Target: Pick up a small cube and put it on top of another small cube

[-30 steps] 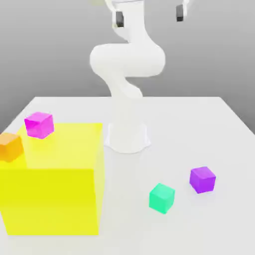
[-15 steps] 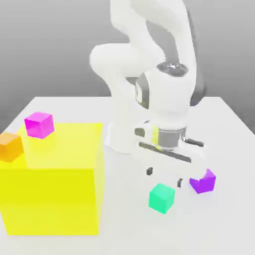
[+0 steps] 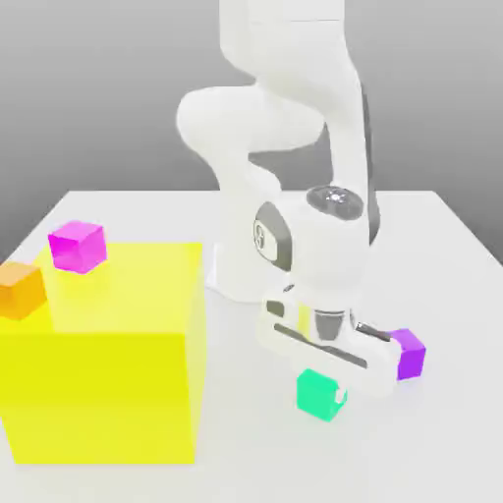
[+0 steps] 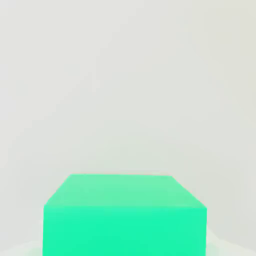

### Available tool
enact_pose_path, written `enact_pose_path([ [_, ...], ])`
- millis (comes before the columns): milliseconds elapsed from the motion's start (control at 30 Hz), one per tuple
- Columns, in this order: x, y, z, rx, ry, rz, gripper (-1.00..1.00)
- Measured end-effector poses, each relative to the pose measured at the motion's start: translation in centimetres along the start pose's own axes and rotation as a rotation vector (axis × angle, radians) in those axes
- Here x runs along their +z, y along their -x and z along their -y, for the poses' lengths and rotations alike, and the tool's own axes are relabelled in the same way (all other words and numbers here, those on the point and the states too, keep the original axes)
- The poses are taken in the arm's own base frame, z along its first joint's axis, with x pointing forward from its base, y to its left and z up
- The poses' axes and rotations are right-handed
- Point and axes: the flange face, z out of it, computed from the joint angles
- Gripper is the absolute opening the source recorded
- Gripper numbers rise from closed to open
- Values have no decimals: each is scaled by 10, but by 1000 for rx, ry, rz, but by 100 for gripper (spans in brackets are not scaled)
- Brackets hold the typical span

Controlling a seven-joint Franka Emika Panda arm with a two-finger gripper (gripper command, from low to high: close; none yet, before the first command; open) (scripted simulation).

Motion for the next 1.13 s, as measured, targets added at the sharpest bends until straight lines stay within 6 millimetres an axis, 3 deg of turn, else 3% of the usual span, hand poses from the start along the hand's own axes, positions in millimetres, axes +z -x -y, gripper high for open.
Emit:
enact_pose_path([
  [167, -38, 1, 0, -26, -1, -2, -100],
  [233, -51, 5, 17, -86, -6, -3, -100],
  [433, -114, -83, 84, -4, -15, -21, -100],
  [567, -166, -154, 108, 65, -16, -37, -100],
  [700, -224, -251, 89, 325, -7, -36, -100],
  [833, -284, -343, 33, 619, -2, -18, -100],
  [867, -290, -359, 17, 695, -1, -9, -100],
  [933, -275, -371, 6, 751, -1, -2, -100],
  [1000, -246, -374, 2, 766, -1, 0, -100],
  [1033, -238, -374, 1, 768, 0, 0, 100],
  [1133, -238, -374, 1, 768, 0, 0, 100],
])
